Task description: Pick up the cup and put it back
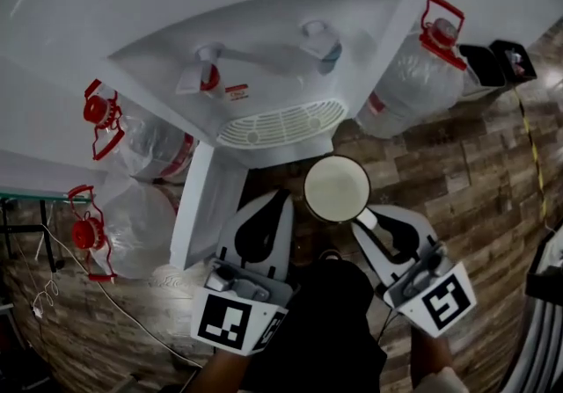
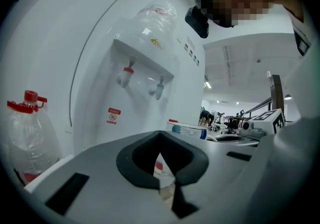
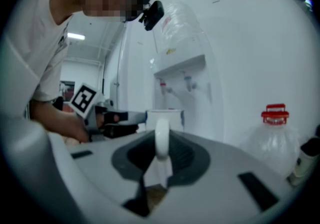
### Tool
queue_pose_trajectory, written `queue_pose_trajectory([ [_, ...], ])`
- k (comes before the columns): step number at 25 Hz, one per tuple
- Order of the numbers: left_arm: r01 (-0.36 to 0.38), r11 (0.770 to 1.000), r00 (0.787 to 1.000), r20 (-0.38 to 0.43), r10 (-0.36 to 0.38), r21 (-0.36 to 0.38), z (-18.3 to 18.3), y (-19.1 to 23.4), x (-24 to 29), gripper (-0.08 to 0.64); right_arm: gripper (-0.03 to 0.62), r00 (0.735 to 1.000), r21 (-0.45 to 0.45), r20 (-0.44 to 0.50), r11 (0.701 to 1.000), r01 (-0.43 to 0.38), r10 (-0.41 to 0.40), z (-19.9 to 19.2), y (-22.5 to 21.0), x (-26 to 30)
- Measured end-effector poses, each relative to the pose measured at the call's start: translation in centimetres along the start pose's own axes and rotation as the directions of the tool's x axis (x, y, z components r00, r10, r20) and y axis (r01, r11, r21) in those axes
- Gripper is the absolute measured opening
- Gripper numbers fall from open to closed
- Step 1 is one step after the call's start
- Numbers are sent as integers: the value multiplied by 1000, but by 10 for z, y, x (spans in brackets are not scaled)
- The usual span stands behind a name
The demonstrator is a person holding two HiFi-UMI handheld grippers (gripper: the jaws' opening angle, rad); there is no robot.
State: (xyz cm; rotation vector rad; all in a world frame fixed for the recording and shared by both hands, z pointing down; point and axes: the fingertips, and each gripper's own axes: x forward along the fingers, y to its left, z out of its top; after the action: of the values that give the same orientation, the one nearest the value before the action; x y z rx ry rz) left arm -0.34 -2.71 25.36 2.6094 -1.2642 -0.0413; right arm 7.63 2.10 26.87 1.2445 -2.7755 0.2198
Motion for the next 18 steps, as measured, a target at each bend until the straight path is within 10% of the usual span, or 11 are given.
queue_pose_trajectory([
  [18,-15,1000,998,59,14,16,-109,70,-3,6,71,999,-37,-12,999,38,-38,-125,-8,50],
])
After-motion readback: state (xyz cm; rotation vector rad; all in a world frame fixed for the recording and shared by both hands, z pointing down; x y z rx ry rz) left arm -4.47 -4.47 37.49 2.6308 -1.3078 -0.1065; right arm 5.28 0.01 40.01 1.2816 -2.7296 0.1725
